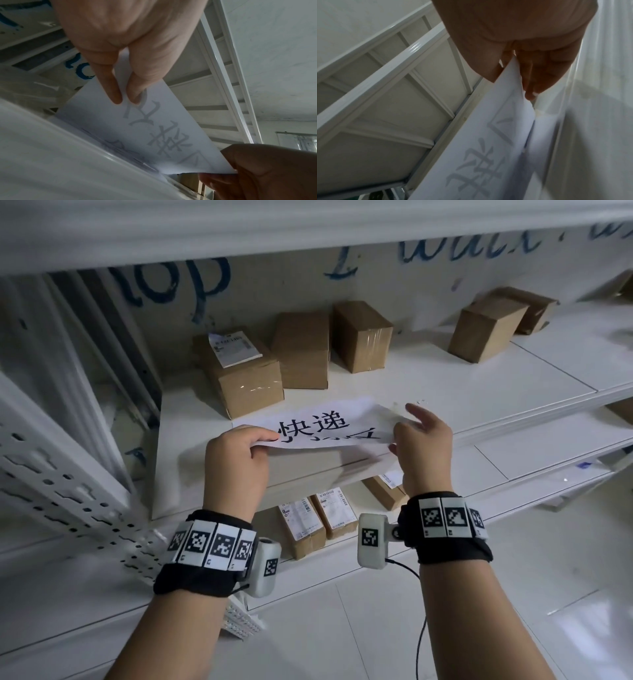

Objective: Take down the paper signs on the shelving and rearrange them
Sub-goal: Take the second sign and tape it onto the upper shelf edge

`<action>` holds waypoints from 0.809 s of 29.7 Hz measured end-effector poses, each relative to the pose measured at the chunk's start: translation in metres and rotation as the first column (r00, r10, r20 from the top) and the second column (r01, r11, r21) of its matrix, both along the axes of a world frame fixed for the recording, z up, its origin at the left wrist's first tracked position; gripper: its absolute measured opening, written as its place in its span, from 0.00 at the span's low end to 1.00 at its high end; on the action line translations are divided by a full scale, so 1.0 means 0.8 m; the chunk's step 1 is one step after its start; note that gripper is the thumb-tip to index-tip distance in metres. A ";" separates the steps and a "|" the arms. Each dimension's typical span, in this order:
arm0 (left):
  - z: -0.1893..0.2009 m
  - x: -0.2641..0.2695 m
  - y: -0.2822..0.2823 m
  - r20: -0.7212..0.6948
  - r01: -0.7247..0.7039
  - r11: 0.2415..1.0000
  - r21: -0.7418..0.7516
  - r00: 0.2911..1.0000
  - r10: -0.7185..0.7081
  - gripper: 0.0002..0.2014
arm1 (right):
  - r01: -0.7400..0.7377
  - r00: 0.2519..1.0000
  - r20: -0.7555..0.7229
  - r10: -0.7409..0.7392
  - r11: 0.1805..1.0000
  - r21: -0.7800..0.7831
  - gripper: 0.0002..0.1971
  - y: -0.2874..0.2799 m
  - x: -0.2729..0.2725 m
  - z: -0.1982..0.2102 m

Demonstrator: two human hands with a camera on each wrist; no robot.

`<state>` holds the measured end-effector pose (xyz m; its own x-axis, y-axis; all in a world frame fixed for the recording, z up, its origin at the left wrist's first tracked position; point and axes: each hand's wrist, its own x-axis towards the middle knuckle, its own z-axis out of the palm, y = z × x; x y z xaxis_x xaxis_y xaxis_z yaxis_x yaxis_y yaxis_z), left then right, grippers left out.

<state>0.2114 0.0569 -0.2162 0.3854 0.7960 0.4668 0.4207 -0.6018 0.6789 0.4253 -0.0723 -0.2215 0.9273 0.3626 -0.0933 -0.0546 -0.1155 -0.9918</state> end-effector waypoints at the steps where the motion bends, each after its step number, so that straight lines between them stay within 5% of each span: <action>1: 0.001 -0.001 -0.002 0.005 0.001 1.000 0.012 1.000 -0.001 0.23 | 0.000 1.000 0.027 0.000 1.000 -0.007 0.32 -0.003 0.002 0.000; 12: 0.022 -0.025 -0.035 -0.002 0.130 0.943 0.306 0.991 -0.136 0.31 | -0.161 0.987 -0.028 0.159 0.980 -0.113 0.40 -0.041 0.029 -0.007; 17: 0.009 -0.060 -0.044 0.001 0.107 0.928 0.357 0.993 -0.115 0.33 | -0.193 0.981 0.018 0.195 0.978 -0.081 0.21 -0.046 0.029 -0.028; 24: -0.010 -0.106 -0.058 -0.059 0.042 0.958 0.283 0.998 -0.026 0.19 | -0.153 0.964 0.230 0.130 0.984 0.088 0.07 -0.055 -0.015 -0.005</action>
